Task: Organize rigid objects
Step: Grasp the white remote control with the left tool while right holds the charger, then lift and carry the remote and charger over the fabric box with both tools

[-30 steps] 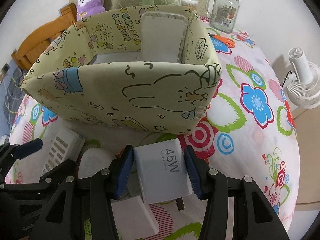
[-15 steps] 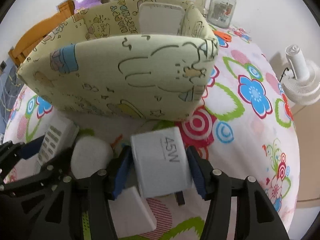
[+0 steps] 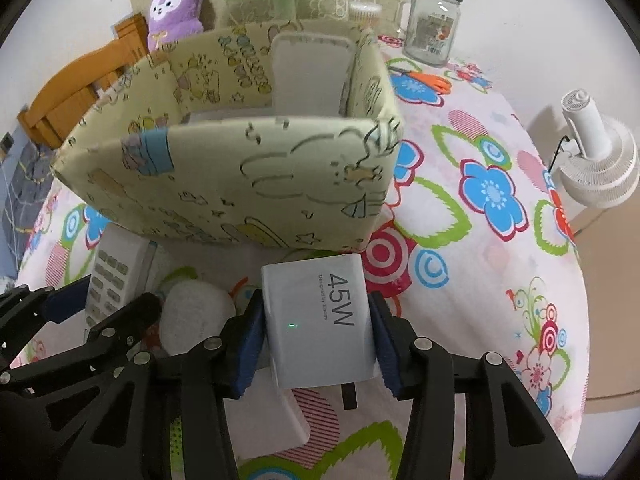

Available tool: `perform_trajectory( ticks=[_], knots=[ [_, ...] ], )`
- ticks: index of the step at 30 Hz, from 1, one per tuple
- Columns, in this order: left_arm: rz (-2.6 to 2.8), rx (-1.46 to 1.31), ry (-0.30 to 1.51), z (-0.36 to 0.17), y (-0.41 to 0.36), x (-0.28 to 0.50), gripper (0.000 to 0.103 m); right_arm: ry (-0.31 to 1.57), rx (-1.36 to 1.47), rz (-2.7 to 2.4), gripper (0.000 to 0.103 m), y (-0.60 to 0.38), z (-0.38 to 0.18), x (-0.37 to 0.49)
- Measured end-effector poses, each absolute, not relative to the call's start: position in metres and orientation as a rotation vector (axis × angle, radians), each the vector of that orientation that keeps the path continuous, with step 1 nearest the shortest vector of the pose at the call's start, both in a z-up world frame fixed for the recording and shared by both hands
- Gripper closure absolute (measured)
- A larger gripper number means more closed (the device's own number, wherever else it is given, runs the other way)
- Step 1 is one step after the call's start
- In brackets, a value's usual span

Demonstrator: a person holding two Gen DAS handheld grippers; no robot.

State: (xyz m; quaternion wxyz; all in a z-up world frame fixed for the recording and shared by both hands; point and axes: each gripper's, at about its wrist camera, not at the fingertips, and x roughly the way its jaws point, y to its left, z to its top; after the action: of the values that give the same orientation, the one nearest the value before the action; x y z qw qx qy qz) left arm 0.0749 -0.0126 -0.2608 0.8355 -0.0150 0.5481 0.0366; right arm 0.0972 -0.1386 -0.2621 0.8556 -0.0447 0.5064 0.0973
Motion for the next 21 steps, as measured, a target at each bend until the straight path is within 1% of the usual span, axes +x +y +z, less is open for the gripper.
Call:
perform_trajectory(
  ticks=[21],
  knots=[
    [0.072, -0.037, 1.073, -0.200, -0.017, 0.057, 0.057, 0.988, -0.052, 0.187, 0.051, -0.147, -0.205, 0.081]
  ],
)
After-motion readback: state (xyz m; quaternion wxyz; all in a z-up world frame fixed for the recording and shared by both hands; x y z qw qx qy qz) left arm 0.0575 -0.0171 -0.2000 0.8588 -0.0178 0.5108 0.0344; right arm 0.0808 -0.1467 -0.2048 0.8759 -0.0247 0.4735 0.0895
